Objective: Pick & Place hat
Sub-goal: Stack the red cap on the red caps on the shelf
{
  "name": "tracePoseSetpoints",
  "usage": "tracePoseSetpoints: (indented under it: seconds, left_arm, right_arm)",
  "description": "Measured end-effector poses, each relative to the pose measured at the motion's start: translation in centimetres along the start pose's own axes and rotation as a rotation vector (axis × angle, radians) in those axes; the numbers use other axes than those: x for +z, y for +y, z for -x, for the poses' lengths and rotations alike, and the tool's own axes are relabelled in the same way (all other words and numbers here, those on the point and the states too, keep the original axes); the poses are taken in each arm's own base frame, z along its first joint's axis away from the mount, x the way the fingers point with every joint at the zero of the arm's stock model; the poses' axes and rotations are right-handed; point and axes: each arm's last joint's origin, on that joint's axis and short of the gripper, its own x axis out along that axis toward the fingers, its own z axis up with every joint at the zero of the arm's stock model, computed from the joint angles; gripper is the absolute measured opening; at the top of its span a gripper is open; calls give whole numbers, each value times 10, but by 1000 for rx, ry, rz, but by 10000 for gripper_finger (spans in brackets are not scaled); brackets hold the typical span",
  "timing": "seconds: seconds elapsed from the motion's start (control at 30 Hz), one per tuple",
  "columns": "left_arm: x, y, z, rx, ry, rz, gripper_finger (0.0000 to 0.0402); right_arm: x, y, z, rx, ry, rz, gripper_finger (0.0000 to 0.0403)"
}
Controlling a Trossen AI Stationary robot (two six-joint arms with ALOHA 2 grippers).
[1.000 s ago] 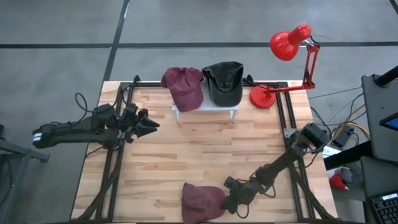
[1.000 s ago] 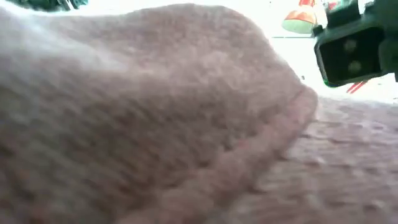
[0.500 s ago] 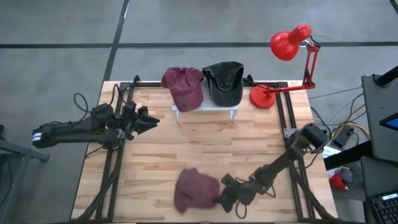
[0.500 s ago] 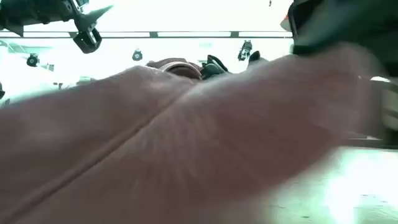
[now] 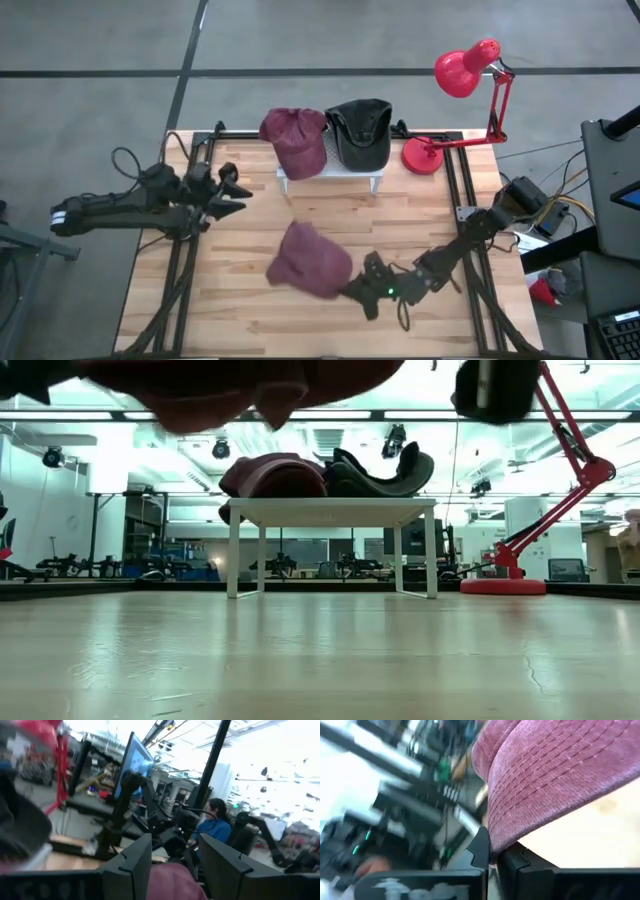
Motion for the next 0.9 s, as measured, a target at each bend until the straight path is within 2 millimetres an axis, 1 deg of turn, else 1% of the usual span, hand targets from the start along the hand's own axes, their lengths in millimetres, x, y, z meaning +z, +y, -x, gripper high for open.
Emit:
tracePoseSetpoints:
  seconds: [0.13,0.23,0.37,0.47,0.53,0.6,0.7,0.8,0.9]
  left_arm:
    - [21,-10,3,19,-25,-137,163]
    - [36,-15,5,110,18,-240,163]
    - [59,-22,12,314,74,-362,163]
    - [77,-28,18,428,56,-427,163]
    - [83,-30,20,460,62,-451,163]
    - [87,-33,21,465,49,-468,163]
    - [88,-33,22,467,41,-472,163]
    - [84,-30,20,476,66,-469,163]
    - [81,-28,18,488,76,-466,163]
  right_arm:
    - [26,11,8,-30,-178,31,9]
    - [47,20,11,-62,-307,61,9]
    - [84,31,4,-89,-428,126,10]
    - [118,40,-5,-107,-527,165,10]
    - [140,43,-13,-118,-585,168,10]
    - [161,41,-23,-127,-618,178,10]
    - [188,35,-44,-120,-643,171,10]
    - [206,29,-67,-120,-675,133,10]
    - [213,24,-86,-142,-694,137,11]
